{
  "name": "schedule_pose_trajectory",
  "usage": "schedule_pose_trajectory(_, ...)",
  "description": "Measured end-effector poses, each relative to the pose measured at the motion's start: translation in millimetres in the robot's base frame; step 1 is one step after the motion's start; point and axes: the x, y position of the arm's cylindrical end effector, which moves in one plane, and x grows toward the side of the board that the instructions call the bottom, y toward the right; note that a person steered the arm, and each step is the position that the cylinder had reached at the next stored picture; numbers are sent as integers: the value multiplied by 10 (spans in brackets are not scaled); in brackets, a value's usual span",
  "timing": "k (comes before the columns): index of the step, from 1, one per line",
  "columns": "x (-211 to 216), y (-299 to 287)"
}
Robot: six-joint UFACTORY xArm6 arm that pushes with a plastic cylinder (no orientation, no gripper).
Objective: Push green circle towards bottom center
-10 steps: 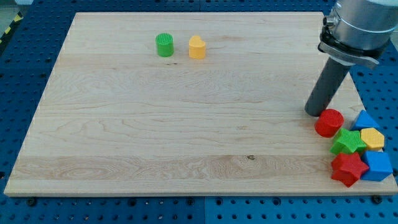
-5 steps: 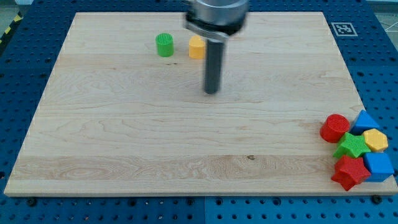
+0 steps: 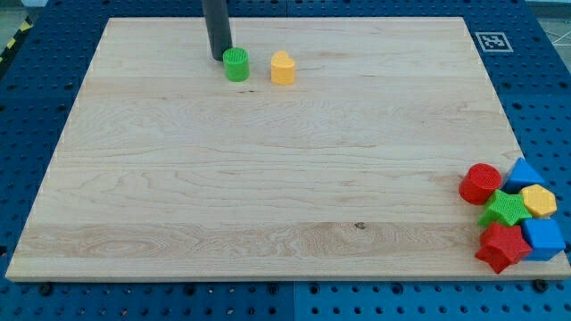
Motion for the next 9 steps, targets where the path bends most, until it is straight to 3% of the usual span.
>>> schedule_pose_trajectory(2, 613, 393)
schedule_pose_trajectory(4, 804, 767)
schedule_pose_trajectory(5, 1137, 938)
schedule_pose_trajectory(6, 1271, 1112)
schedule_pose_trajectory(8, 1132, 1508)
schedule_pose_trajectory(9, 1408, 1578)
